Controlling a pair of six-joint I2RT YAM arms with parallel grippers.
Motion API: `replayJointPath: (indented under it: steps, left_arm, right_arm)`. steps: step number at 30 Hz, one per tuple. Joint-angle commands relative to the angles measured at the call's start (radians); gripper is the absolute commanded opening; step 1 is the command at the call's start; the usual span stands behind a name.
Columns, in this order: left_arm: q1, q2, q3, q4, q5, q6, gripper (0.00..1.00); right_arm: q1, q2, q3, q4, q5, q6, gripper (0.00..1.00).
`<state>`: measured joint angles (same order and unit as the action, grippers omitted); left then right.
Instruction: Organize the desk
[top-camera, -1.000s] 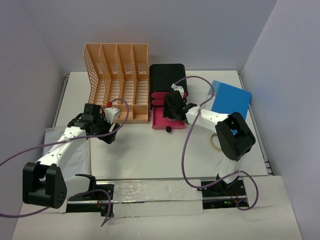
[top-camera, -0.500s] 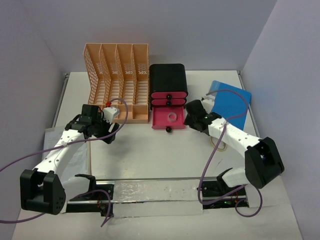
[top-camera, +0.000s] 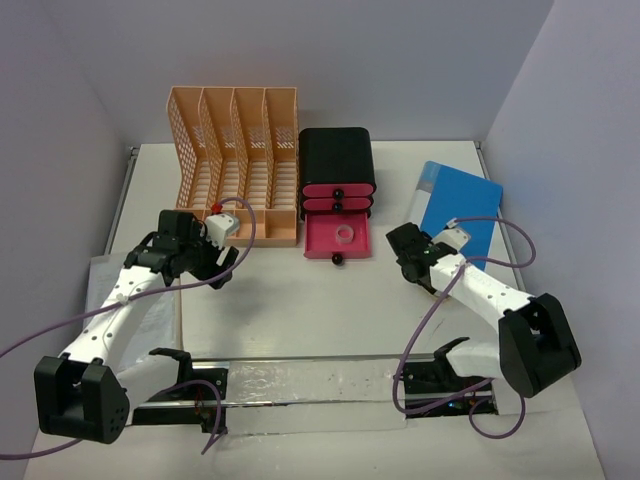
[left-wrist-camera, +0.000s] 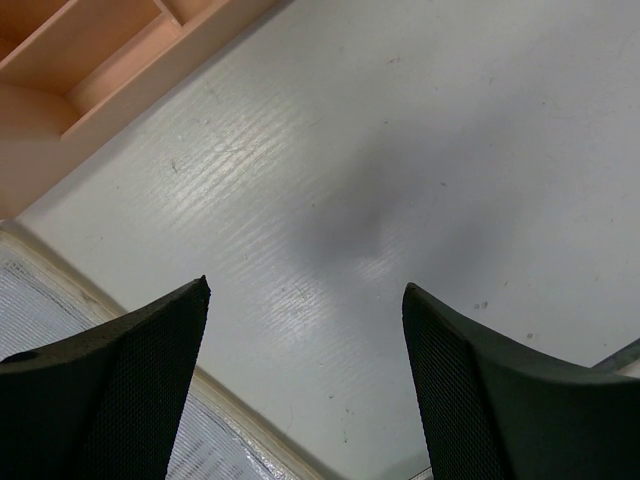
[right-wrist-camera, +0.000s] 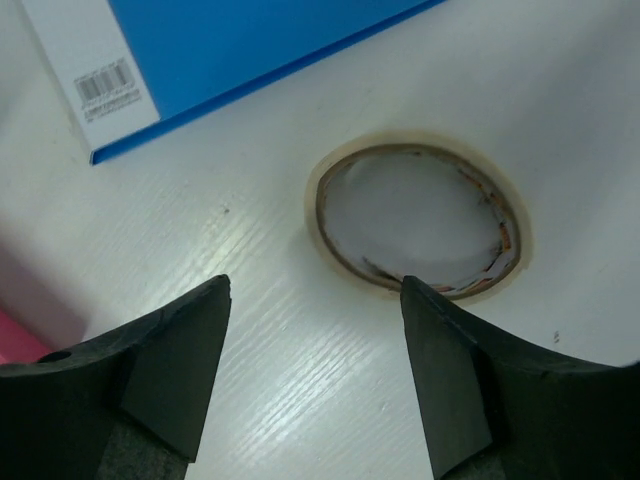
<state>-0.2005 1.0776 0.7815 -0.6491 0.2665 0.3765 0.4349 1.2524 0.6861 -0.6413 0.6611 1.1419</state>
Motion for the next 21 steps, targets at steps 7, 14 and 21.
replayJointPath:
  steps: [7,14,21]
  left_arm:
    - [0.011,-0.028,0.015,-0.017,0.027,0.016,0.84]
    - [0.018,-0.028,0.015,-0.013,0.024,0.009,0.84]
    - [0.02,-0.027,0.026,-0.023,0.027,0.009,0.84]
  right_arm:
    - [-0.069,0.075,0.014,0.083,0.0,-0.094,0.75]
    - [-0.081,0.099,-0.052,0.247,-0.115,-0.175,0.64]
    - [-0.092,0.117,-0.043,0.269,-0.146,-0.206,0.64]
